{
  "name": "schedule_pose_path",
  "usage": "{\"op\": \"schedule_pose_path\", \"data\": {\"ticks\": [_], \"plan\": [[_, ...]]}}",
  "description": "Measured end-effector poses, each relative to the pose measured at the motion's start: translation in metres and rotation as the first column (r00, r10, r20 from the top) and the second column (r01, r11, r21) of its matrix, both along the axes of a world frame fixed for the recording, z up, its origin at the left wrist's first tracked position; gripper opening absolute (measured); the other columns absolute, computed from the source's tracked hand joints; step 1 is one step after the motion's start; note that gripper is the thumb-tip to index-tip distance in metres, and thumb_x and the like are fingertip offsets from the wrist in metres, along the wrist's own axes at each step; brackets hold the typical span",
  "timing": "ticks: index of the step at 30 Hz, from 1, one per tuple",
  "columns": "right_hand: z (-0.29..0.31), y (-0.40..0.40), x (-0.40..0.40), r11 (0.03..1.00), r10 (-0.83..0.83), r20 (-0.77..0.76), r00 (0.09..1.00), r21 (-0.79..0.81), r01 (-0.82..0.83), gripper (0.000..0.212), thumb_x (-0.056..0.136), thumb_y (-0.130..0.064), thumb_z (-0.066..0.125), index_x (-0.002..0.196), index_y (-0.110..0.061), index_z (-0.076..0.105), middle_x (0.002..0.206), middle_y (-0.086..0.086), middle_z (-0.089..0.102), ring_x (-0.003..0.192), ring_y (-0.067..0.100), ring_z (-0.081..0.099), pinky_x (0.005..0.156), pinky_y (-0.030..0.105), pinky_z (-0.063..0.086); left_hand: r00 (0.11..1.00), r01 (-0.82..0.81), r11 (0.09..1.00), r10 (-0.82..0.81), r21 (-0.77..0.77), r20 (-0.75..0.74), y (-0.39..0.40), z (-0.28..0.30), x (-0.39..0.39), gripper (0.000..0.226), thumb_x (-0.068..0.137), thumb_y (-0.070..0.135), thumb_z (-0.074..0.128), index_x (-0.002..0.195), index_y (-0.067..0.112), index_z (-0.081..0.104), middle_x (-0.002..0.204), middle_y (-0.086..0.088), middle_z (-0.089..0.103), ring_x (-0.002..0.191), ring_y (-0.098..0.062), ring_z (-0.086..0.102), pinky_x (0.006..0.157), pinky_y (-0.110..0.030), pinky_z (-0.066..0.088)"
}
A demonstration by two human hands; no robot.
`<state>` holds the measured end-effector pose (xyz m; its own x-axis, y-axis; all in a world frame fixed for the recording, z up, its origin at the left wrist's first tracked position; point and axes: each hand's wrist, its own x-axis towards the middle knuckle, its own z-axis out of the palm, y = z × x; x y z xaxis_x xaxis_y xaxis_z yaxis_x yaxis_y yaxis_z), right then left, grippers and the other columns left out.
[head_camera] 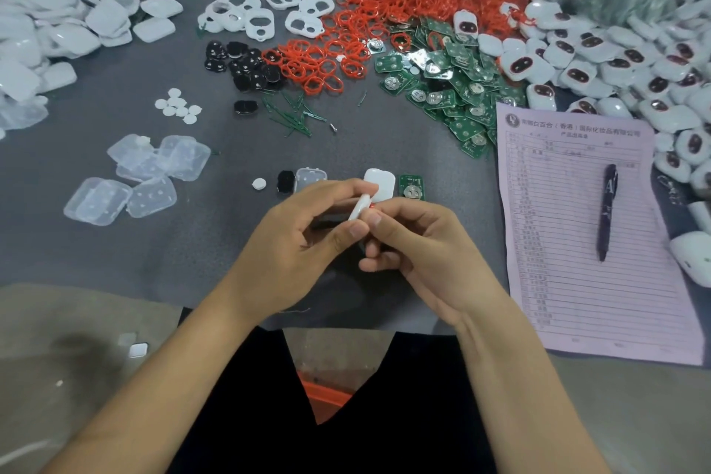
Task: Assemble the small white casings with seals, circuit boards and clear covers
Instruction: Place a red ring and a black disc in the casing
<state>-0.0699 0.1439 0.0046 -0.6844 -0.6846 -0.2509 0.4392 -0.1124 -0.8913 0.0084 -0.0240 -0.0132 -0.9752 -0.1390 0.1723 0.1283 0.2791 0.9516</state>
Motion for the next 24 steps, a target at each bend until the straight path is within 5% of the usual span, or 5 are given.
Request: {"op": "schedule_pose_path", "data": {"ticks": [11,24], "plan": [[0.008,0.002,-0.004,0.998,0.043,0.162,0.986,0.034,-0.049,0.019,0.083,-0.015,0.070,0.095,-0.001,0.073,0.072,0.004,0.064,0.060,0.006,0.060,0.061,0.021,0.059,1.000,-0.021,0.999,0.021,0.028,-0.010,-0.004,-0.004,-0.002,0.033,0.093,0.030,0.076,0.124,0.037,0.069,0.118,0.009,0.071,0.115,-0.017,0.070,0.100,-0.024,0.053],[0.013,0.002,-0.007,0.992,0.084,0.213,0.973,0.071,-0.101,0.010,0.078,-0.015,0.073,0.081,-0.009,0.081,0.070,0.005,0.064,0.057,0.006,0.061,0.059,0.019,0.058,0.999,0.049,0.998,-0.048,0.050,-0.021,-0.009,-0.001,-0.003,0.035,0.086,0.027,0.079,0.121,0.028,0.073,0.115,0.009,0.071,0.114,-0.013,0.068,0.099,-0.018,0.048]]}}
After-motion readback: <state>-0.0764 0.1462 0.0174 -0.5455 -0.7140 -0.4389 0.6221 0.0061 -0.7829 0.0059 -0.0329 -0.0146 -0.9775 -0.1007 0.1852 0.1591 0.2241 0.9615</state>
